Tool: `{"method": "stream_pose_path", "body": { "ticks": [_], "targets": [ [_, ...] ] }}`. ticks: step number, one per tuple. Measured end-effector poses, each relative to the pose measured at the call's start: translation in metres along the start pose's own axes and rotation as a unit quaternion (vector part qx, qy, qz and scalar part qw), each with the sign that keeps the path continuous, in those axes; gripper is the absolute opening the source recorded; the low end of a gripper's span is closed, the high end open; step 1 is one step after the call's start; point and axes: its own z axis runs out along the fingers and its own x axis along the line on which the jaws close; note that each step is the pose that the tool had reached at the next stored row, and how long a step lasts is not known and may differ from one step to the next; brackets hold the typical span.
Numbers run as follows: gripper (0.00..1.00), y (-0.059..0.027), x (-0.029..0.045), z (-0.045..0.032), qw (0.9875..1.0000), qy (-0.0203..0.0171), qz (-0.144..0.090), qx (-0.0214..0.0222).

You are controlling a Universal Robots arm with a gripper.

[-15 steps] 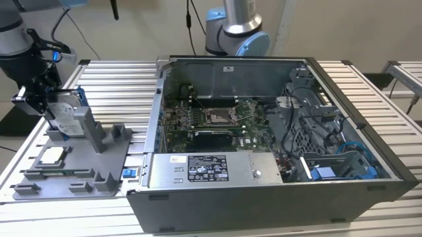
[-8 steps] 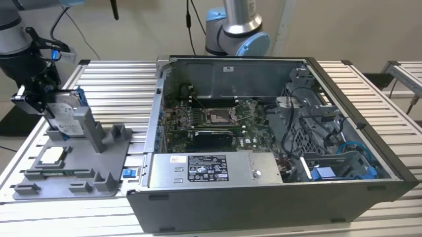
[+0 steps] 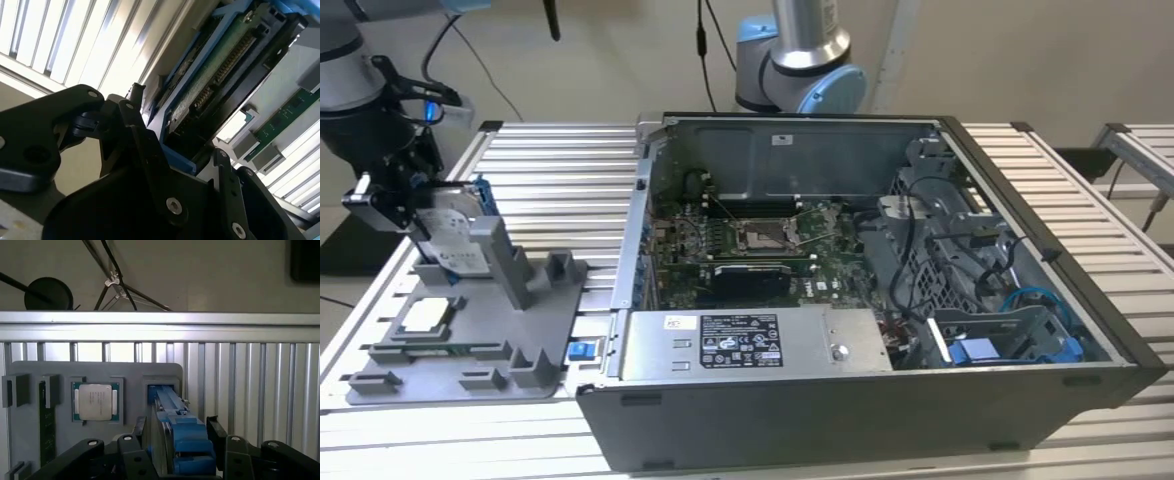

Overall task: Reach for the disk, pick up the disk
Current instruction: 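Pick up the disk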

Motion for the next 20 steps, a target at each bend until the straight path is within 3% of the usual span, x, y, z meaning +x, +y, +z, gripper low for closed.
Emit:
{"method": "stream_pose_path", "body": {
  "ticks": [11, 15, 20],
  "targets": [
    [1.00, -0.0036, 0.0004, 0.0009, 1.0000, -0.0003, -0.001, 0.0002],
    [1.00, -0.0036, 0.0001, -0.0044, 1.0000, -0.0005, -0.001, -0.0002],
    [1.00, -0.0037, 0.0009, -0.0017, 1.0000, -0.0005, -0.001, -0.0003]
  ]
}}
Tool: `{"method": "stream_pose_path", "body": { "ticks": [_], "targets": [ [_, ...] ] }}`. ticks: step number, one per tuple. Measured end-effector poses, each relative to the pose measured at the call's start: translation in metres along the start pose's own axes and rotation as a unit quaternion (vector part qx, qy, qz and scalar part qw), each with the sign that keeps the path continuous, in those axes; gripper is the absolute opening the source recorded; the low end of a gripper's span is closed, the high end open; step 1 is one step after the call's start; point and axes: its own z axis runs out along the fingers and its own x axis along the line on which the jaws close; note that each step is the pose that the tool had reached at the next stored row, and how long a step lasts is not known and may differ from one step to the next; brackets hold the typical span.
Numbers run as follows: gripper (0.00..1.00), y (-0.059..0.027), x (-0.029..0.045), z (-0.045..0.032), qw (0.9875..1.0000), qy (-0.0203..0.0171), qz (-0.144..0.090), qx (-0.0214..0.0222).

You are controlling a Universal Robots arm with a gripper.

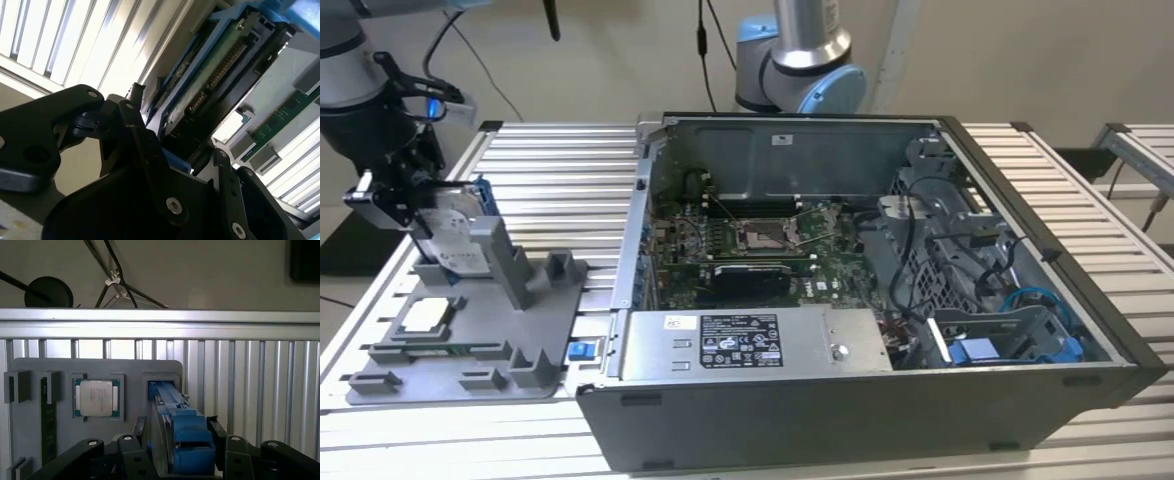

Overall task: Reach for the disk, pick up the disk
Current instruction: 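Pick up the disk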

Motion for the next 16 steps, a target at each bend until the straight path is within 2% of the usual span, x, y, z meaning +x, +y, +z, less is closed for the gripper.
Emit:
{"method": "stream_pose_path", "body": {
  "ticks": [7, 16],
  "targets": [
    [1.00, 0.0000, 0.0012, 0.0041, 1.0000, -0.0001, 0.000, -0.0007],
    [1.00, -0.0001, 0.0014, 0.0048, 1.0000, -0.0004, 0.000, -0.0003]
  ]
}}
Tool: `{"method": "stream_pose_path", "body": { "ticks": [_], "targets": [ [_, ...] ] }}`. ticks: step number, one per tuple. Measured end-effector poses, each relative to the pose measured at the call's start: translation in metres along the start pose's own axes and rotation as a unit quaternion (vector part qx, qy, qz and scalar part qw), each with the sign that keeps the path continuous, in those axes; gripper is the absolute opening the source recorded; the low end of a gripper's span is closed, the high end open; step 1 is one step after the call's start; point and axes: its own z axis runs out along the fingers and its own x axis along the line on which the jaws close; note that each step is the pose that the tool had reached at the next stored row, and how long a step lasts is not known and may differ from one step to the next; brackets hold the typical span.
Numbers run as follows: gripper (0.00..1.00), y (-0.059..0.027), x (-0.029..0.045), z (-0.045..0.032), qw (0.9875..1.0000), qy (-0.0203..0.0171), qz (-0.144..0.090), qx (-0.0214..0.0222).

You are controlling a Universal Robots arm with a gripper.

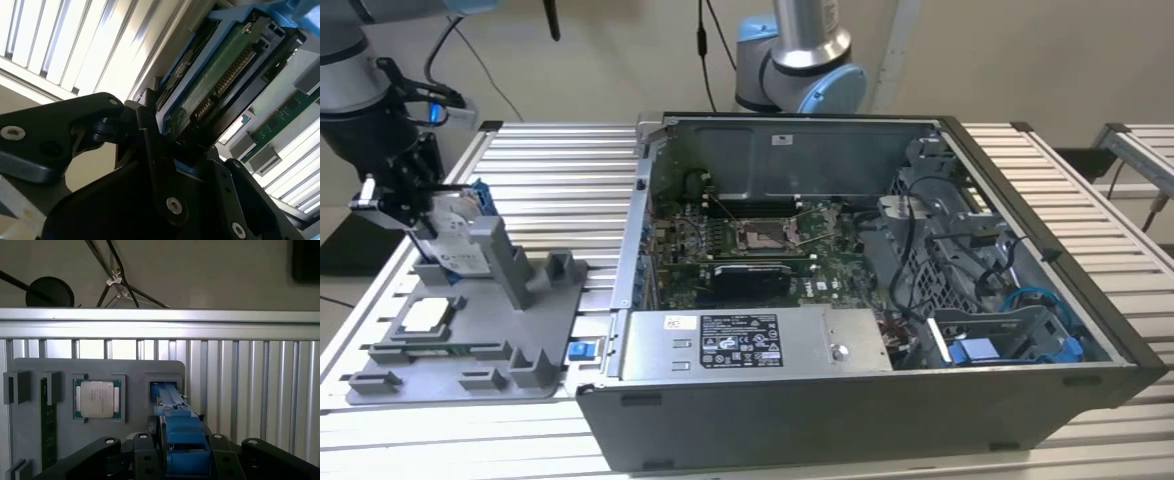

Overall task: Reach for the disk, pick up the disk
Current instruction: 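Pick up the disk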

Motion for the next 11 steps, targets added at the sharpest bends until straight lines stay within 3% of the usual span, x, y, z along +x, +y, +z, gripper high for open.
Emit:
{"method": "stream_pose_path", "body": {
  "ticks": [11],
  "targets": [
    [1.00, 0.0001, 0.0000, -0.0001, 1.0000, -0.0001, 0.000, 0.0002]
  ]
}}
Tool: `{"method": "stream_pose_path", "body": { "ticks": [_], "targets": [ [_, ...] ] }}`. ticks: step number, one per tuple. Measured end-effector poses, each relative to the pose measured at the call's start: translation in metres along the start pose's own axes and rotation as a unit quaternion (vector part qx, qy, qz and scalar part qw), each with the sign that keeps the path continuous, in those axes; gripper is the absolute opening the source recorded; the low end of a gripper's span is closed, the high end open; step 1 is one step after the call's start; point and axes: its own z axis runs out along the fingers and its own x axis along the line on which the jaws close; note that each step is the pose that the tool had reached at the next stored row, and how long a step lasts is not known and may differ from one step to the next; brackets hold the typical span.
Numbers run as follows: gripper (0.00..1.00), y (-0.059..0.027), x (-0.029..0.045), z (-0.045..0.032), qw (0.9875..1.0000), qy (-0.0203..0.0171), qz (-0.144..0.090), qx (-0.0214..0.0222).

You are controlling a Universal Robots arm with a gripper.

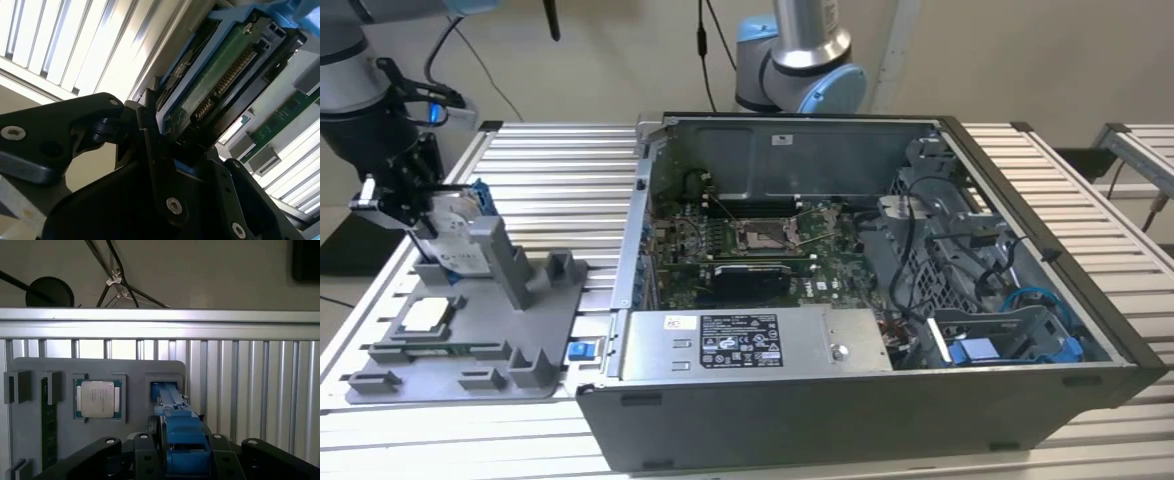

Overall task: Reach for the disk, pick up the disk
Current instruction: 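Pick up the disk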

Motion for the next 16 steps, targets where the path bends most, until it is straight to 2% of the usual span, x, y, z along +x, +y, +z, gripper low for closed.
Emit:
{"method": "stream_pose_path", "body": {
  "ticks": [3, 4, 8, 16],
  "targets": [
    [1.00, -0.0002, -0.0004, -0.0030, 1.0000, -0.0007, 0.000, 0.0014],
    [0.00, 0.0000, -0.0005, -0.0052, 1.0000, -0.0004, 0.000, 0.0008],
    [0.00, 0.0001, -0.0006, -0.0096, 1.0000, 0.0001, 0.000, 0.0001],
    [0.00, 0.0001, -0.0005, -0.0089, 1.0000, 0.0004, 0.000, 0.0005]
  ]
}}
